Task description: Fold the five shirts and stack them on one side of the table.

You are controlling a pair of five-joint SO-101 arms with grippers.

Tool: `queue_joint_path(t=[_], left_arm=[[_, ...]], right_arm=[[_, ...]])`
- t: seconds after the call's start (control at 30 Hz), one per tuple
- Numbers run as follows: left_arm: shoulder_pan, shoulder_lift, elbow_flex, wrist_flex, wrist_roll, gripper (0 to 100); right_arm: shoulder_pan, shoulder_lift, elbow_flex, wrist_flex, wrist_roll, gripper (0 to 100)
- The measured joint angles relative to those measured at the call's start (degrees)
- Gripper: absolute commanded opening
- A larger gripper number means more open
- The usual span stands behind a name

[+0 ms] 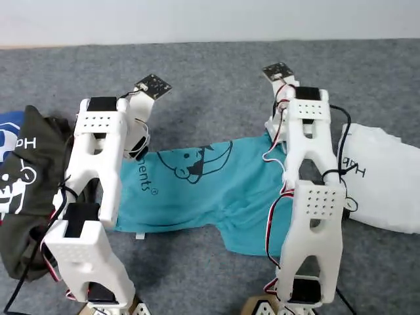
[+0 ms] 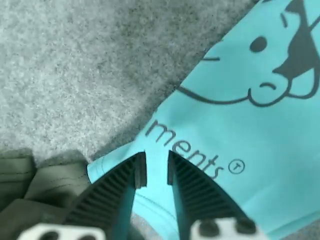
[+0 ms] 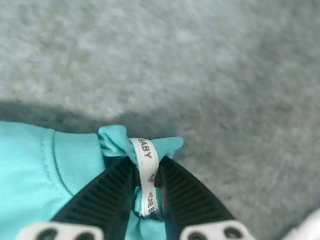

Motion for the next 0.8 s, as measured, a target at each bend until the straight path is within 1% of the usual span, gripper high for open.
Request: queue_joint_path(t=[0.13,0.17,0.3,0.37,0.43,0.63,0.8], left_arm=[[0.00,0.00,-2.99,1.49,0.00,7],[0.00,0.00,-4.04,2.20,0.00,8],[0.00,0.00,-8.53,4.92,0.00,8],[0.00,0.00,-10.55,6.42,0.00,11],[0.00,0.00,-12.13,8.26,0.00,14],[0.62,0.00,-15.74,13.45,0.00,15],[5.27,0.00,-16.09,17.14,0.00,15]], right_arm=[[0.35,2.11,-6.51,7.91,0.09,2.0],[0.35,2.29,-7.82,9.76,0.79,3.6],[-1.58,2.29,-12.57,17.41,3.16,16.8],[-2.73,2.29,-13.89,18.02,2.99,23.9],[-2.99,2.20,-14.24,18.02,2.11,27.5],[-3.69,-5.80,-13.80,18.02,1.76,27.4],[-3.60,-17.67,-5.98,18.02,1.76,27.4]])
